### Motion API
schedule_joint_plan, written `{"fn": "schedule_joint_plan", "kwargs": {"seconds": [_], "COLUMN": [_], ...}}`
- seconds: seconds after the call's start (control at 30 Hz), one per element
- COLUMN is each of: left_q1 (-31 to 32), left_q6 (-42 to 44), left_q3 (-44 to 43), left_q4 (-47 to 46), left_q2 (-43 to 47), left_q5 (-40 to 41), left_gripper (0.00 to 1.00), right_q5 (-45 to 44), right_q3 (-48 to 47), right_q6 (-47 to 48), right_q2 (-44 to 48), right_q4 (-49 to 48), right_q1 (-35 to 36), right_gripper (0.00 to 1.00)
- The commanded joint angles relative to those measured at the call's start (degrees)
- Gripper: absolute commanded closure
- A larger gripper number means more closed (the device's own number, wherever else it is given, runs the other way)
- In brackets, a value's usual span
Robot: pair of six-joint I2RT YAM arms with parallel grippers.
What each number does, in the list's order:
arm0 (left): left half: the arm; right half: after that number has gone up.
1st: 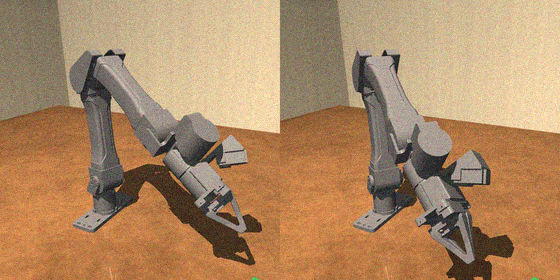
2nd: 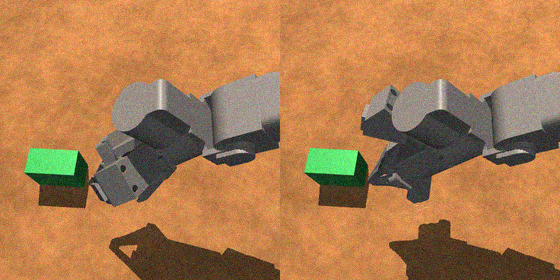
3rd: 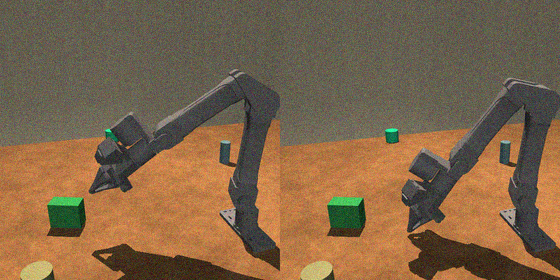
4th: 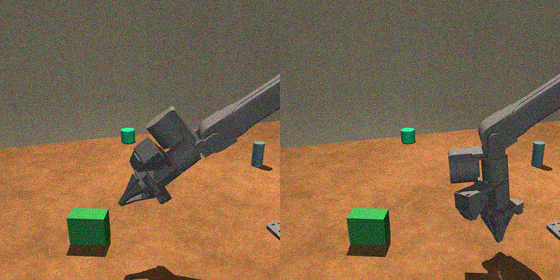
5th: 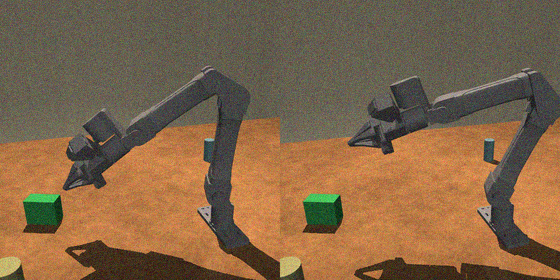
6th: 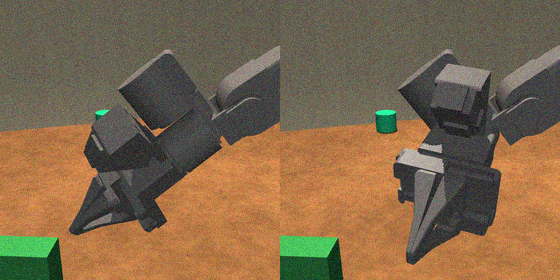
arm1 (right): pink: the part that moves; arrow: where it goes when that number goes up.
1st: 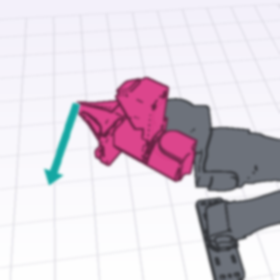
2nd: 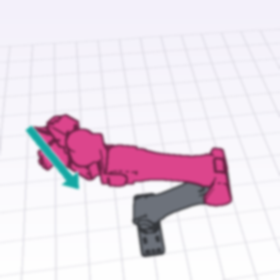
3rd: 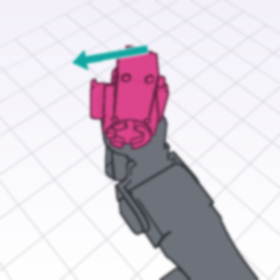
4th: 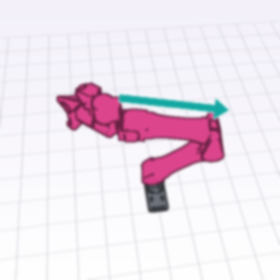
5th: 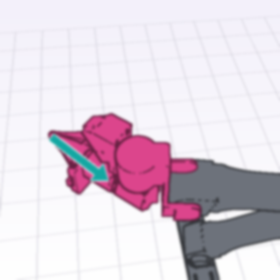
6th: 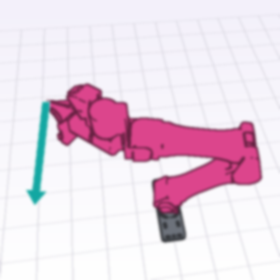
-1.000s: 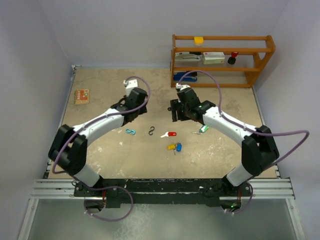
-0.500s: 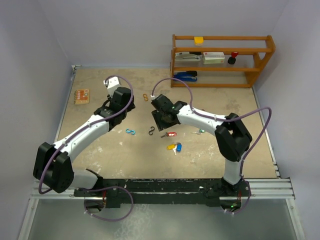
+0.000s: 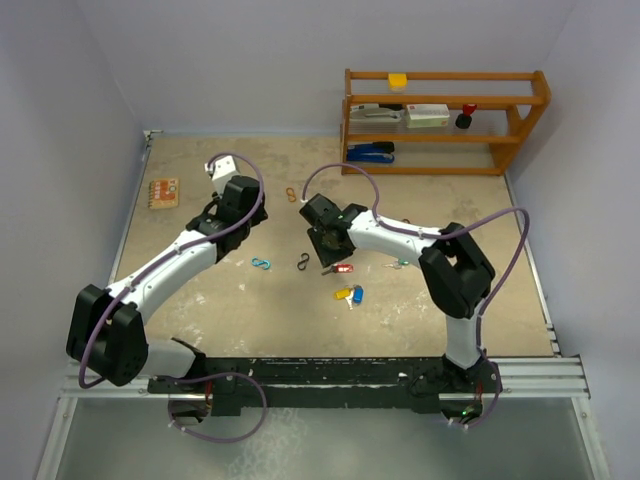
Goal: Put the keys on the keyring
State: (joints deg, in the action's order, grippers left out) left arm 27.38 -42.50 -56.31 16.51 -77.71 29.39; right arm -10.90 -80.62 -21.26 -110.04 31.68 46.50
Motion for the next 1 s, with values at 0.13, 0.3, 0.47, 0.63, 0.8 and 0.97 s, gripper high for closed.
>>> {"fn": "schedule_joint_plan", "kwargs": {"seconds": [0.13, 0.3, 0.47, 0.63, 0.8, 0.97], "left_q1": [-0.87, -1.05, -1.33, -1.50, -1.64, -1.73], "left_q6": [-0.39, -0.31, -0.30, -0.21, -0.21, -0.30], "left_q3": [0.50, 0.74, 0.87, 1.05, 1.24, 1.35], "left_q4": [-1.92, -2.13, -2.36, -2.45, -2.64, -2.95], "left_q2": [1.52, 1.51, 1.51, 1.51, 1.51, 1.50], "left_q5": [-1.07, -1.41, -1.68, -1.92, -2.26, -2.57], "left_gripper": [0.57, 0.57, 0.57, 0.57, 0.57, 0.57], "right_q5": [-0.12, 0.09, 0.09, -0.18, -0.35, -1.27], "right_q3": [-2.61, -2.91, -3.13, -3.16, -3.35, -3.43], "right_q6": [0.65, 0.60, 0.60, 0.51, 0.26, -0.09], "right_q2": [-1.87, -2.95, -3.78, -4.22, -4.81, -4.95], "right_q4": [1.41, 1.25, 1.03, 0.58, 0.66, 0.99], "right_q1": [0.33, 0.33, 0.32, 0.33, 0.27, 0.34], "right_gripper": [0.63, 0.65, 0.67, 0.69, 0.71, 0.75]}}
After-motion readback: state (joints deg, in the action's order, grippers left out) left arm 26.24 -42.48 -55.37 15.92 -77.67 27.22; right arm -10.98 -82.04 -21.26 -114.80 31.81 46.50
